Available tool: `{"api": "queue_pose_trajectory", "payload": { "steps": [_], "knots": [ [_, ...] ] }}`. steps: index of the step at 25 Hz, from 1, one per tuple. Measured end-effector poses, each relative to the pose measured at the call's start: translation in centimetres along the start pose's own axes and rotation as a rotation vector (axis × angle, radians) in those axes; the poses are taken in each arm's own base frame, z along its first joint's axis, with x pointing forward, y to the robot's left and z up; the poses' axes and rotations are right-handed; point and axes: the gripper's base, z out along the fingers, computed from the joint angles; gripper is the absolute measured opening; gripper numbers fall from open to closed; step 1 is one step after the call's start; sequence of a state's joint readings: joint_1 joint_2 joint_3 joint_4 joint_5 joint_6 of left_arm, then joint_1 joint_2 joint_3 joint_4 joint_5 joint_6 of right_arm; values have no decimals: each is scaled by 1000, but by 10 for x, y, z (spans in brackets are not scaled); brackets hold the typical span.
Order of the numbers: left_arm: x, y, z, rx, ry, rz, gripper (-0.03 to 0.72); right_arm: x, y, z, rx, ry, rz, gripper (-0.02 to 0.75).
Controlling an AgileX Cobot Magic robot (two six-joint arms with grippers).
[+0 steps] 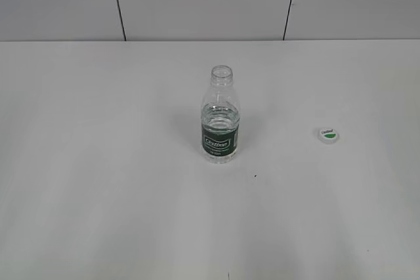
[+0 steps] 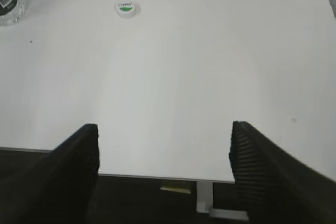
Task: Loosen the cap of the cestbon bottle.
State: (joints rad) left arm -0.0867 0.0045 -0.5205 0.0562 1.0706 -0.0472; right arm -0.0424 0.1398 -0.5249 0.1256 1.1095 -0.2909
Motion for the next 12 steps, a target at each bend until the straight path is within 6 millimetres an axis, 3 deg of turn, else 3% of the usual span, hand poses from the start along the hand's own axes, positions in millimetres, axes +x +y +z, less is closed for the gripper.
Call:
{"api": "queue_pose_trajectory", "payload": {
  "steps": [7,12],
  "knots": [
    [1,0,-1,1,-9,-1,590,12,5,-18,33,-137,-10,590],
    [1,0,-1,1,-9,-1,590,12,5,-19,35,-146,-5,590]
  ]
}}
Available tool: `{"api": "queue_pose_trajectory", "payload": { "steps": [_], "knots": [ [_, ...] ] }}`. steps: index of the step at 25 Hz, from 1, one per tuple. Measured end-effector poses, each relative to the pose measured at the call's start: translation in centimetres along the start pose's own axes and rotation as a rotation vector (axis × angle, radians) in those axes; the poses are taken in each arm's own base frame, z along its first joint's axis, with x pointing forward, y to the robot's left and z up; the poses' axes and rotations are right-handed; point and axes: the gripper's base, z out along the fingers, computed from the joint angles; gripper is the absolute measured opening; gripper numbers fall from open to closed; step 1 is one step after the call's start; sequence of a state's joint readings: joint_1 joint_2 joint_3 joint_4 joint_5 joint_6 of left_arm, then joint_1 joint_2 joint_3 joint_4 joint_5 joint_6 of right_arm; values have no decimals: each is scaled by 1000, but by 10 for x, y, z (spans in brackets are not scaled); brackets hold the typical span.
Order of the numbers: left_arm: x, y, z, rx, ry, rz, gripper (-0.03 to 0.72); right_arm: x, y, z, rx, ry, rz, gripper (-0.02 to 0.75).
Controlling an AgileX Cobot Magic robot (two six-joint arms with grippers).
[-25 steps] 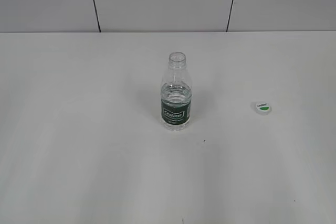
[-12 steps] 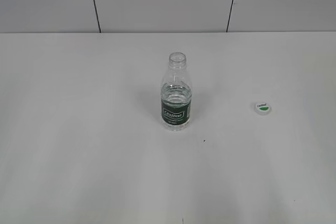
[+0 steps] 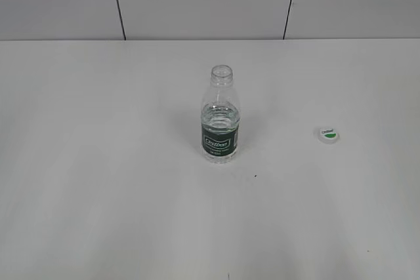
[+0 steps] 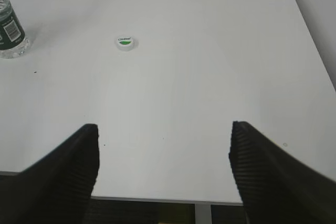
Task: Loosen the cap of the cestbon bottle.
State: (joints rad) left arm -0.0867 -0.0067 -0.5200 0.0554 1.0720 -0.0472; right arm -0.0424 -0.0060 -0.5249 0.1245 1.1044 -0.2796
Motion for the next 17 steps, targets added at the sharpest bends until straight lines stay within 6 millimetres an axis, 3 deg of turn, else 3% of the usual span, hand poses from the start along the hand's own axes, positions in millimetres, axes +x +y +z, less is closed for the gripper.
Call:
{"api": "queue_pose_trajectory", "payload": {
  "steps": [17],
  "knots": [
    [0,0,0,2,0,-1,590,0,0,1,0,2,4,590]
  ]
}}
